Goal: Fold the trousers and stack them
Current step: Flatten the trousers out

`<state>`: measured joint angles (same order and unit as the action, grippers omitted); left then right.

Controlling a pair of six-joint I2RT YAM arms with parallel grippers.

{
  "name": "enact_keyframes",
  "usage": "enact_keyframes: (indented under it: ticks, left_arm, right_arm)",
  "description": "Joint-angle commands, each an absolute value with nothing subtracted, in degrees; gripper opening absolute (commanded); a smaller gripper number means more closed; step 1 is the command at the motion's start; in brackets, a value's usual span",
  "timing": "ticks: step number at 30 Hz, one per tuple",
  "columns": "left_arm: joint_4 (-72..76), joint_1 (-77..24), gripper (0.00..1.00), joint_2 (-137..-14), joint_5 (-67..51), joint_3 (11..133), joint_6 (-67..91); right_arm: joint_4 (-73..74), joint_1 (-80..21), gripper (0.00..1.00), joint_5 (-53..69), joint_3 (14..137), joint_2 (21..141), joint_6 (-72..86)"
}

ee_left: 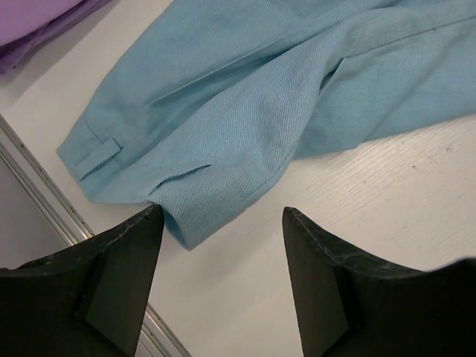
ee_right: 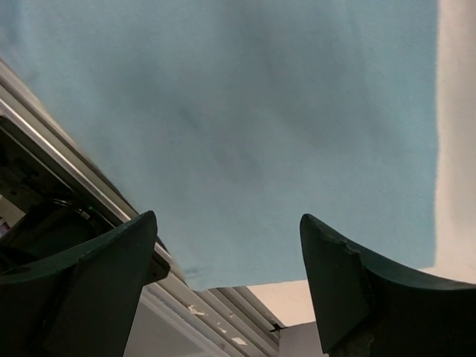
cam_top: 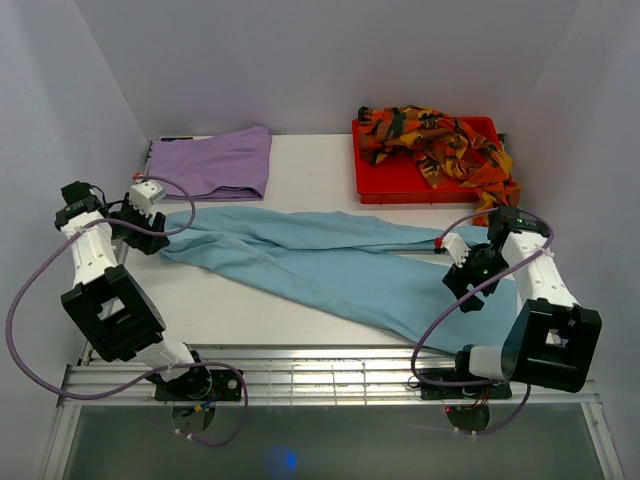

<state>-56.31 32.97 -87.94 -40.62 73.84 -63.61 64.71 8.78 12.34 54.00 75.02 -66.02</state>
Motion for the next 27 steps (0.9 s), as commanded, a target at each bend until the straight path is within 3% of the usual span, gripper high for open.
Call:
enact_keyframes:
  ticks: [1,6,12,17,27]
  left_arm:
    - [-55.02,30.77,0.76,-88.41,-41.58,75.14,-67.23]
    - [-54.76,27.08,0.76,-91.22,-39.20,76.11,-67.06]
    - [-51.33,25.40,0.73,-93.16,-36.12,73.21,-65.83]
    - [-51.24,25.40,0.67,-94.04,-34.46,71.46,-66.79]
    - [-49.92,25.93,0.60,-91.42,-32.07,66.80,-68.29]
  right_arm:
    - [70.75,7.21,0.83,15.82,52.04,72.95,-69.61]
    - [68.56,2.04,0.82,12.85,43.36,67.60,-67.16]
    - [50.90,0.00,0.73,2.48,35.77,69.94,-62.67]
    - [45.45,0.00,0.64,2.28,42.52,83.39,-59.77]
    - [45.08,0.00,0.61,3.24,61.16,99.93,-57.31]
